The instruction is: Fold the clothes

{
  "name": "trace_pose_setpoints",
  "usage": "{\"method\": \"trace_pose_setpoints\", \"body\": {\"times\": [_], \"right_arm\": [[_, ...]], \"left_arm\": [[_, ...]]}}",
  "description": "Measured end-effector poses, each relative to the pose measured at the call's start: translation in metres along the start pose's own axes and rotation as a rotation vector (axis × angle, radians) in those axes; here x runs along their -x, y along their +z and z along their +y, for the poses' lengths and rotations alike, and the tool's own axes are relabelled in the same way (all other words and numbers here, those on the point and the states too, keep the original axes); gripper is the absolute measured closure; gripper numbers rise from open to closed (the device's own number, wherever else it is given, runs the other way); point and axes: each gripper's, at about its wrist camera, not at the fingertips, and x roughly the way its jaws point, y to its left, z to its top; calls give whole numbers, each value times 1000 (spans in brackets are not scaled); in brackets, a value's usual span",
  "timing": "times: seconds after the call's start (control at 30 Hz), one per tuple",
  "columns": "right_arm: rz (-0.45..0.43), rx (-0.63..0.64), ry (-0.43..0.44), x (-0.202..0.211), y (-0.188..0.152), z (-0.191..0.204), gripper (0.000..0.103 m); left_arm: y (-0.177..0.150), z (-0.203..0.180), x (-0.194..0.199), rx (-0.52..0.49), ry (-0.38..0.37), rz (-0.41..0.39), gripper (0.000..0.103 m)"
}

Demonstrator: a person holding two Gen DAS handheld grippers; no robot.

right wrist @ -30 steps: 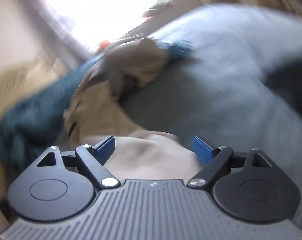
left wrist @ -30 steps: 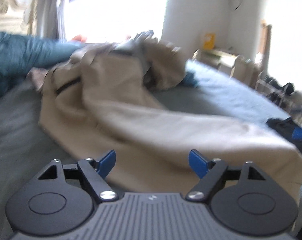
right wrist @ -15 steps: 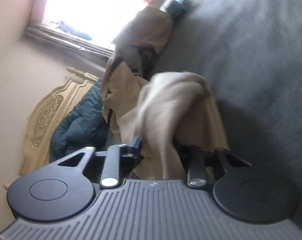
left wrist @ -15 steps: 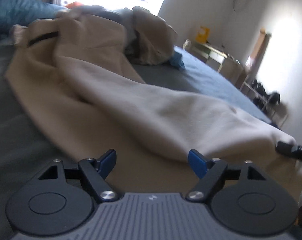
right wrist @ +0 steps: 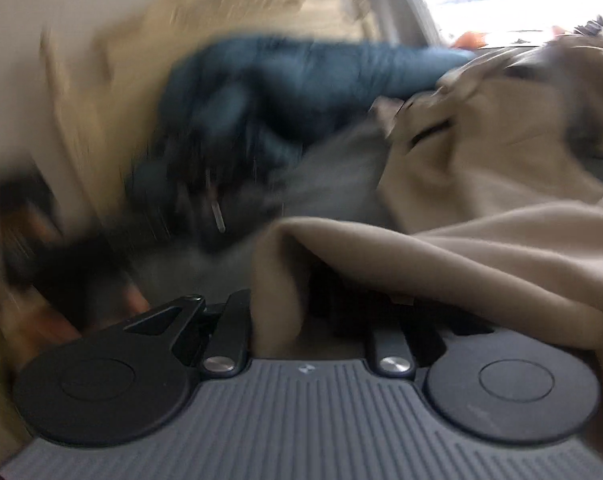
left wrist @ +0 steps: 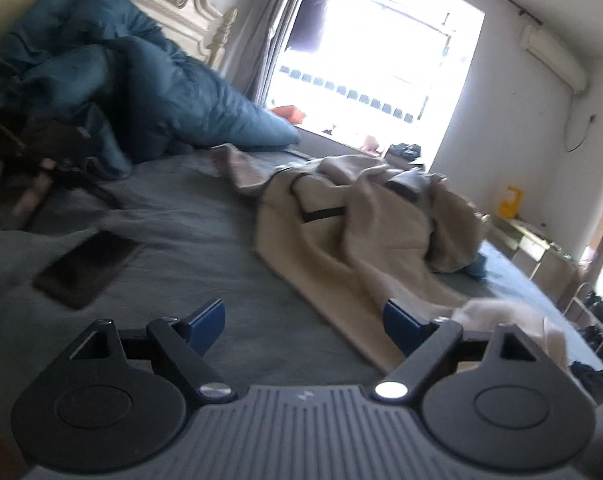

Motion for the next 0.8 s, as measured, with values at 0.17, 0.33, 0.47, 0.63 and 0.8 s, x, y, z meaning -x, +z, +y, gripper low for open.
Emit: {"method": "trace_pose_setpoints", "body": {"times": [0.17,0.33,0.47,0.63,0.8], "right_arm": [[86,169,-125,-59,-28,34,56],[-24,440,-130,3,-47,68,15],[-103,478,-113,71,-67,57,6],[-183,154,-145,145,-81,-8,6],[-391,-221,-234,219,-102,-81,6]], "left_arm": [[2,13,-9,-44,8,50,16],[4,-9,-19,-82,-56,49,16],[18,-61,-35,-159,-196,60,15],[12,-174,-57,-440,-433,145,9],[-40,-271,-88,-765,-433,193,10]]}}
